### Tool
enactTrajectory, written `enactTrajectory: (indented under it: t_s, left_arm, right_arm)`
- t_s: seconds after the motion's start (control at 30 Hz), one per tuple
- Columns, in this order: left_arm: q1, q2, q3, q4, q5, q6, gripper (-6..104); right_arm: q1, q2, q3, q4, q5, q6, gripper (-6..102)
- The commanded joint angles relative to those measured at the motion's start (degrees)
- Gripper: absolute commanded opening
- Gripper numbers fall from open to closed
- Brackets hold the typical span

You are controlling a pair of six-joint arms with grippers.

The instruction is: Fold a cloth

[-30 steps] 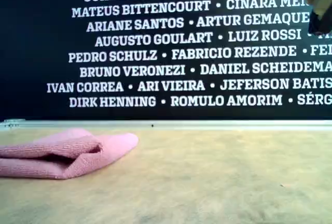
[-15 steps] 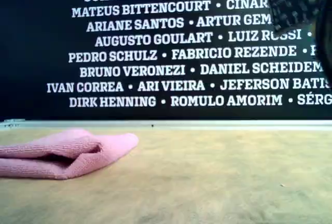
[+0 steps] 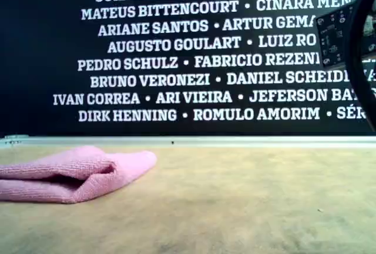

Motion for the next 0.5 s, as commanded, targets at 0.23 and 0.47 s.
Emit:
enactTrajectory:
  t_s: [0.23, 0.47]
  left_arm:
    - [4.22, 0.97, -0.97, 1.49, -0.09, -0.18, -1]
    - [4.48, 0.97, -0.97, 7.21, -0.09, -0.18, -1]
  right_arm:
    - [5.45, 7.91, 0.7, -1.85, 7.38, 0.09, 1]
    - [6.77, 11.6, 0.7, 4.83, 12.39, 0.62, 1]
